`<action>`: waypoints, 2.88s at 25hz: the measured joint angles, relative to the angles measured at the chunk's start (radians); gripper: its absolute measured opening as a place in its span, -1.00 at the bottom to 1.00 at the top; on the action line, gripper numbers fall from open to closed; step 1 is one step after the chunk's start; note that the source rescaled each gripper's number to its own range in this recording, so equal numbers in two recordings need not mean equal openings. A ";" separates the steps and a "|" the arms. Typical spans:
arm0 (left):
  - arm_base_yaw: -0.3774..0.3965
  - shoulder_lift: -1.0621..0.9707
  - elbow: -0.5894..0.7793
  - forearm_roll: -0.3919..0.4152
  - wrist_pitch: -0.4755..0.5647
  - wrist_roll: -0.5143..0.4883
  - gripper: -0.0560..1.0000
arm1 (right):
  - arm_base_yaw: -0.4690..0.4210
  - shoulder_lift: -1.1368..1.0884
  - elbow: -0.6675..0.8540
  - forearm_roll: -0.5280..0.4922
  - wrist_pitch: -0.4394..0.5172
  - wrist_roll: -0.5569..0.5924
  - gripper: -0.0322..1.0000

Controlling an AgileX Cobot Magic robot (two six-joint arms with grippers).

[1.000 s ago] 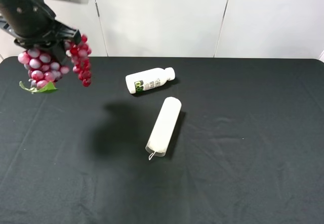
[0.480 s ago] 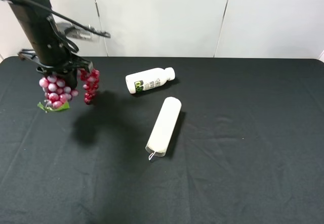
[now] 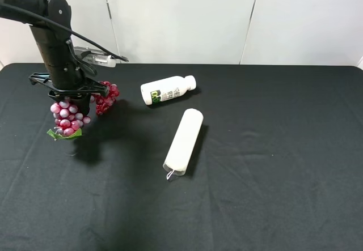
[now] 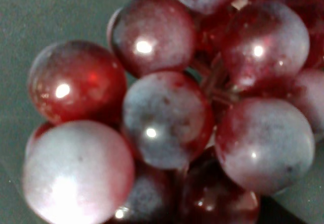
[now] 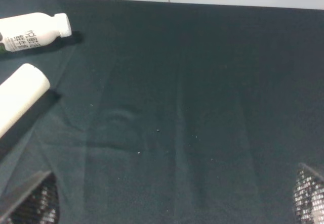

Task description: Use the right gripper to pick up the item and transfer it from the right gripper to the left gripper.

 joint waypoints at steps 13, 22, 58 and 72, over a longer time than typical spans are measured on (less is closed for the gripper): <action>0.000 0.000 0.000 0.000 0.035 -0.017 0.94 | 0.000 0.000 0.000 0.000 0.000 0.000 1.00; 0.000 -0.100 0.000 0.001 0.056 -0.018 1.00 | 0.000 0.000 0.000 0.000 0.000 0.000 1.00; 0.000 -1.259 0.282 -0.034 0.282 -0.038 1.00 | 0.000 0.000 0.000 0.000 0.000 0.000 1.00; 0.000 -1.885 0.721 -0.051 0.238 0.017 1.00 | 0.000 0.000 0.000 0.000 0.000 0.000 1.00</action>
